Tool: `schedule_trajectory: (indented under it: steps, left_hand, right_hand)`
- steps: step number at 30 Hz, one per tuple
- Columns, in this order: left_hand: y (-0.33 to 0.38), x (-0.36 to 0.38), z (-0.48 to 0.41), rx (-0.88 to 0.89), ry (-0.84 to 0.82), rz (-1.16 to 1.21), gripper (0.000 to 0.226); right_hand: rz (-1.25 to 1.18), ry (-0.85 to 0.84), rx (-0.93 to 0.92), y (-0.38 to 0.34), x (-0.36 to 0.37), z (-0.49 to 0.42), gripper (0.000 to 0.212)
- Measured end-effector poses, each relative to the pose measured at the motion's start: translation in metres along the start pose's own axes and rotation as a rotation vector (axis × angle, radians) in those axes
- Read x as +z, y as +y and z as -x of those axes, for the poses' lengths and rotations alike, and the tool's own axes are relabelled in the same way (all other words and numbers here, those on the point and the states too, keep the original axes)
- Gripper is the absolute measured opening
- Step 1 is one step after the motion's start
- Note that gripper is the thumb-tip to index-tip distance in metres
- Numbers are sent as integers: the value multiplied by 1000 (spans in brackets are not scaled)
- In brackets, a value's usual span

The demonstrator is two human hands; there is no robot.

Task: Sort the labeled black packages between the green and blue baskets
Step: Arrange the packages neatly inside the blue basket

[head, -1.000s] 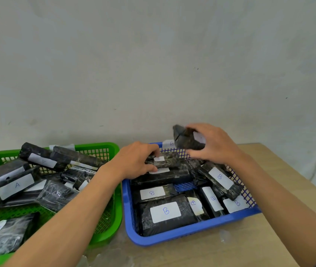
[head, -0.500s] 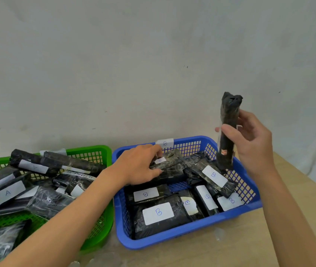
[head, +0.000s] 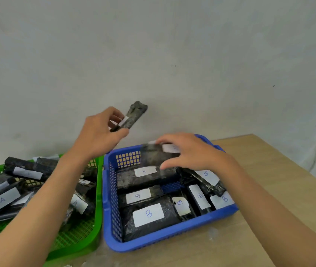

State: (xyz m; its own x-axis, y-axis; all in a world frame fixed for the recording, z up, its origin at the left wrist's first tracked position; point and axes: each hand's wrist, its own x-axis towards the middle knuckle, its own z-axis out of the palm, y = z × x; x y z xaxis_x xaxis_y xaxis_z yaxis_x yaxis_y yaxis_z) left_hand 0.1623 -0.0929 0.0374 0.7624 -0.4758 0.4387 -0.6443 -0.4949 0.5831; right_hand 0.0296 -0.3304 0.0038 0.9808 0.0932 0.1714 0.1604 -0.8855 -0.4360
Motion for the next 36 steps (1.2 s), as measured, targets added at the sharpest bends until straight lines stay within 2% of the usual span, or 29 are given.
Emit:
schedule_trajectory:
  steps: [1, 3, 7, 9, 11, 13, 15, 17, 20, 23, 25, 32, 36]
  left_hand:
    - [-2, -4, 1, -20, 17, 14, 32]
    - [-4, -10, 5, -40, 11, 23, 36]
    - [-8, -13, 19, -18, -51, 13, 32]
    - [-10, -14, 25, -11, -79, 9, 33]
    - [-10, -16, 30, -12, -79, 14, 37]
    - [-4, -17, 36, 14, -106, 46, 37]
    - [8, -9, 44, 92, -256, 25, 38]
    - [19, 7, 55, 186, -446, -102, 38]
    - [27, 33, 65, 287, -621, -347, 34]
    - [22, 48, 70, 283, -716, -504, 40]
    - [17, 51, 71, 266, -725, -521, 40]
    - [14, 55, 66, 205, -750, -485, 42]
    - [22, 63, 58, 203, -776, -546, 43]
  right_hand:
    - [75, -99, -46, -6, 9, -14, 63]
    - [248, -182, -113, -14, 28, -38, 65]
    - [451, -101, -243, -19, 56, -58, 63]
    - [409, -75, -249, -18, 62, -55, 62]
    - [249, -45, -159, -14, 52, -47, 58]
    - [151, -2, -35, -2, 26, -35, 41]
    - [113, 58, 101, 16, -2, -15, 25]
    - [95, 126, 212, 29, -19, 10, 21]
    - [27, 94, 338, 36, -22, 43, 33]
    - [-16, -20, 405, 37, -14, 62, 47]
    - [15, -61, 428, 37, -7, 67, 54]
    - [78, 37, 467, 45, 0, 68, 58]
    - [128, -20, 422, 45, 1, 72, 74]
